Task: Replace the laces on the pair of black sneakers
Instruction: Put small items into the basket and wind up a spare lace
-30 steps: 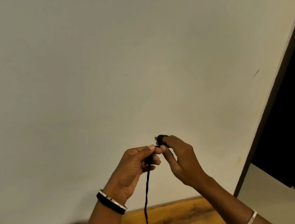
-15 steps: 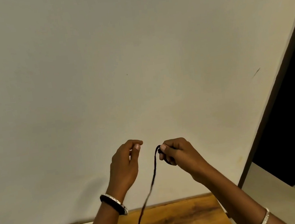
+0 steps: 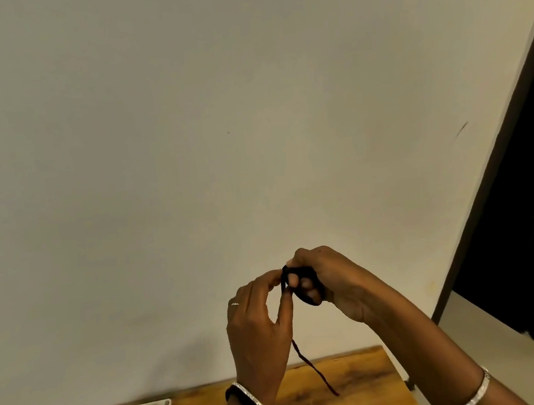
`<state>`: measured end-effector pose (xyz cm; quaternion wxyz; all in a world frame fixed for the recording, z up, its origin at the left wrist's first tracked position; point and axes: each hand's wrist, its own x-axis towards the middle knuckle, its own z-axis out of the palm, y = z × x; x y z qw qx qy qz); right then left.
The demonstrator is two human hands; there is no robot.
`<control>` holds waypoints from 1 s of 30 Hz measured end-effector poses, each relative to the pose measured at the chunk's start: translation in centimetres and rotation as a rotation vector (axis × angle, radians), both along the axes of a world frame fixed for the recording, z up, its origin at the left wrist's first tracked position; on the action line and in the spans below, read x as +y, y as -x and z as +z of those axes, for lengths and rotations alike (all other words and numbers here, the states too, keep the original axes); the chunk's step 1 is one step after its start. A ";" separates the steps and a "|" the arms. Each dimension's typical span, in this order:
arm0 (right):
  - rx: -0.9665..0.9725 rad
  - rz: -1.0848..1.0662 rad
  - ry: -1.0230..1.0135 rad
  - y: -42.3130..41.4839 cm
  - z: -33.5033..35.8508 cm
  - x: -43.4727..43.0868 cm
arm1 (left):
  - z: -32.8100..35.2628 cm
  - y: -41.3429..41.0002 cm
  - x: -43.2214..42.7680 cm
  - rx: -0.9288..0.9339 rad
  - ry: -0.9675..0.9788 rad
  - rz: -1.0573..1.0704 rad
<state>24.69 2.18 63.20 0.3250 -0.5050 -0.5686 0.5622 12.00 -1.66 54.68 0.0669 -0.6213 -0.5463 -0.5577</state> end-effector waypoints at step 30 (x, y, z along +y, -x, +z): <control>0.736 -0.125 -0.259 0.2 -2.6 1.8 | 4.3 3.3 0.3 -0.678 0.869 -0.692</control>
